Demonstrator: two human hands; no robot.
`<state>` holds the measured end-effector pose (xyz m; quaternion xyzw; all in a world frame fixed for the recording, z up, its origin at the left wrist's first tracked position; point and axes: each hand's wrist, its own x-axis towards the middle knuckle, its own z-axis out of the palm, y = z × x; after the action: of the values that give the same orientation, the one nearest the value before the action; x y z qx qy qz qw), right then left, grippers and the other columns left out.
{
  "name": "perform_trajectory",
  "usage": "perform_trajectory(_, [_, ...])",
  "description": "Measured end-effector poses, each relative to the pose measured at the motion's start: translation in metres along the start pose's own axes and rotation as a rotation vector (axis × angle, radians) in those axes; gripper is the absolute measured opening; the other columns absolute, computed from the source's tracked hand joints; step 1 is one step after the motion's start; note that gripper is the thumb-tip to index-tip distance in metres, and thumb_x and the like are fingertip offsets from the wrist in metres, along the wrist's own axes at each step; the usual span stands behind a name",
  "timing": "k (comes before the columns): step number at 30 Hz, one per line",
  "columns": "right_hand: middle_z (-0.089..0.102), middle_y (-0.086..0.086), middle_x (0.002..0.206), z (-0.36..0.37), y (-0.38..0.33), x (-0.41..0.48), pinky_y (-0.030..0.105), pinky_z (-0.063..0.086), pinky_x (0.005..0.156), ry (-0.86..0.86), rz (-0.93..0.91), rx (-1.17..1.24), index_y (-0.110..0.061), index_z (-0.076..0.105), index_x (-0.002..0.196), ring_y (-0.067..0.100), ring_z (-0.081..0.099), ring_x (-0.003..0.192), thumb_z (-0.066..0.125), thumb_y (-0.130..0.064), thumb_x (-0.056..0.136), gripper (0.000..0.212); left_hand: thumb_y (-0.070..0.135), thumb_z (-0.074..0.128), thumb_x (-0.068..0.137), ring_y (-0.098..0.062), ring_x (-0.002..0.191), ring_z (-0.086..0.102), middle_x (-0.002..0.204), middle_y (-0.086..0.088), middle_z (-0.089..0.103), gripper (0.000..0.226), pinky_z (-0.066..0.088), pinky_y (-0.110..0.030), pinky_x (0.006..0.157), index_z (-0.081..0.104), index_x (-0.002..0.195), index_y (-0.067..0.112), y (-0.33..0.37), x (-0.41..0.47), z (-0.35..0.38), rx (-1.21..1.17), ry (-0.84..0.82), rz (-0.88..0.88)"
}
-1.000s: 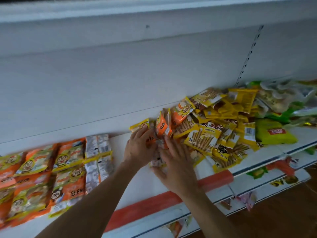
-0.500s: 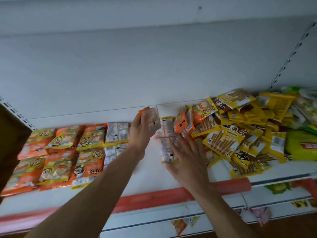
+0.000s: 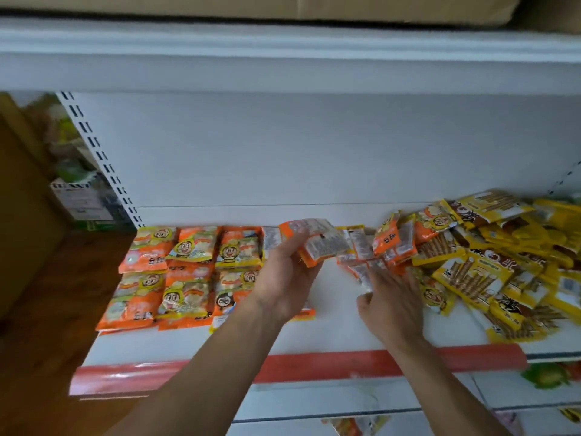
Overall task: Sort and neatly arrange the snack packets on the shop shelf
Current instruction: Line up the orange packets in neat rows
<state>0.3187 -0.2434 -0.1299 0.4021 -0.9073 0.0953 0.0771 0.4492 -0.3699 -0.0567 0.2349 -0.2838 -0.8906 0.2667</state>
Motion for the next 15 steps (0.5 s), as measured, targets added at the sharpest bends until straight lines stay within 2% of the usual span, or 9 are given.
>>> perform_trajectory(2, [0.07, 0.004, 0.118, -0.004, -0.007, 0.0, 0.043, 0.024, 0.115, 0.022, 0.046, -0.013, -0.015, 0.066, 0.124, 0.023, 0.06, 0.116, 0.064, -0.02, 0.079, 0.045, 0.016, 0.046, 0.098, -0.018, 0.092, 0.071, 0.105, -0.01, 0.074, 0.034, 0.056, -0.027, 0.077, 0.08, 0.093, 0.011, 0.006, -0.009, -0.011, 0.035, -0.004, -0.026])
perform_trajectory(3, [0.073, 0.006, 0.107, -0.007, -0.011, 0.0, 0.043, 0.029, 0.111, 0.04, 0.049, -0.015, -0.016, 0.071, 0.115, 0.025, 0.063, 0.107, 0.065, -0.019, 0.08, 0.035, 0.015, 0.044, 0.099, -0.02, 0.093, 0.071, 0.106, -0.011, 0.073, 0.034, 0.055, -0.028, 0.078, 0.077, 0.1, 0.009, 0.012, -0.013, -0.018, 0.022, 0.015, -0.034])
perform_trajectory(6, [0.069, 0.008, 0.068, -0.021, -0.022, 0.0, 0.039, 0.042, 0.081, 0.124, 0.061, 0.031, -0.015, 0.076, 0.083, 0.03, 0.062, 0.073, 0.07, -0.015, 0.081, 0.006, 0.019, 0.044, 0.101, -0.022, 0.103, 0.068, 0.114, -0.012, 0.071, 0.03, 0.05, -0.032, 0.088, 0.065, 0.119, 0.007, 0.031, -0.025, -0.04, -0.007, 0.045, -0.016])
perform_trajectory(8, [0.065, 0.01, 0.059, -0.029, -0.034, -0.001, 0.034, 0.038, 0.063, 0.214, 0.101, 0.162, -0.012, 0.075, 0.075, 0.031, 0.058, 0.06, 0.07, -0.012, 0.081, 0.008, 0.023, 0.045, 0.102, -0.026, 0.113, 0.065, 0.121, -0.014, 0.068, 0.032, 0.049, -0.04, 0.097, 0.06, 0.127, 0.009, 0.043, -0.036, -0.054, -0.006, 0.057, -0.008])
perform_trajectory(9, [0.065, 0.011, 0.059, -0.032, -0.042, -0.001, 0.033, 0.04, 0.058, 0.254, 0.139, 0.272, -0.011, 0.075, 0.076, 0.032, 0.059, 0.059, 0.069, -0.012, 0.083, 0.01, 0.024, 0.047, 0.102, -0.028, 0.114, 0.064, 0.123, -0.014, 0.067, 0.033, 0.049, -0.045, 0.098, 0.059, 0.129, 0.009, 0.05, -0.041, -0.062, -0.003, 0.064, 0.004])
perform_trajectory(11, [0.067, 0.005, 0.063, -0.036, -0.061, -0.001, 0.034, 0.047, 0.06, 0.265, 0.28, 0.594, -0.01, 0.074, 0.08, 0.029, 0.063, 0.065, 0.066, -0.018, 0.088, 0.014, 0.024, 0.048, 0.101, -0.029, 0.115, 0.064, 0.125, -0.014, 0.066, 0.034, 0.051, -0.047, 0.098, 0.057, 0.131, 0.01, 0.066, -0.053, -0.076, 0.002, 0.057, 0.043])
perform_trajectory(13, [0.064, -0.013, 0.061, -0.042, -0.082, -0.003, 0.029, 0.043, 0.064, 0.287, 0.414, 0.957, -0.023, 0.076, 0.076, 0.012, 0.062, 0.066, 0.067, -0.021, 0.089, 0.016, 0.021, 0.049, 0.101, -0.027, 0.116, 0.063, 0.129, -0.012, 0.064, 0.035, 0.052, -0.043, 0.098, 0.054, 0.133, 0.01, 0.082, -0.066, -0.091, 0.025, 0.026, 0.107])
perform_trajectory(15, [0.066, -0.018, 0.061, -0.049, -0.108, -0.008, 0.025, 0.041, 0.063, 0.318, 0.484, 1.199, -0.041, 0.074, 0.065, -0.003, 0.057, 0.06, 0.069, -0.021, 0.087, 0.03, 0.016, 0.048, 0.101, -0.024, 0.12, 0.061, 0.132, -0.009, 0.062, 0.033, 0.05, -0.041, 0.101, 0.055, 0.132, 0.012, 0.095, -0.08, -0.109, 0.12, 0.034, 0.225])
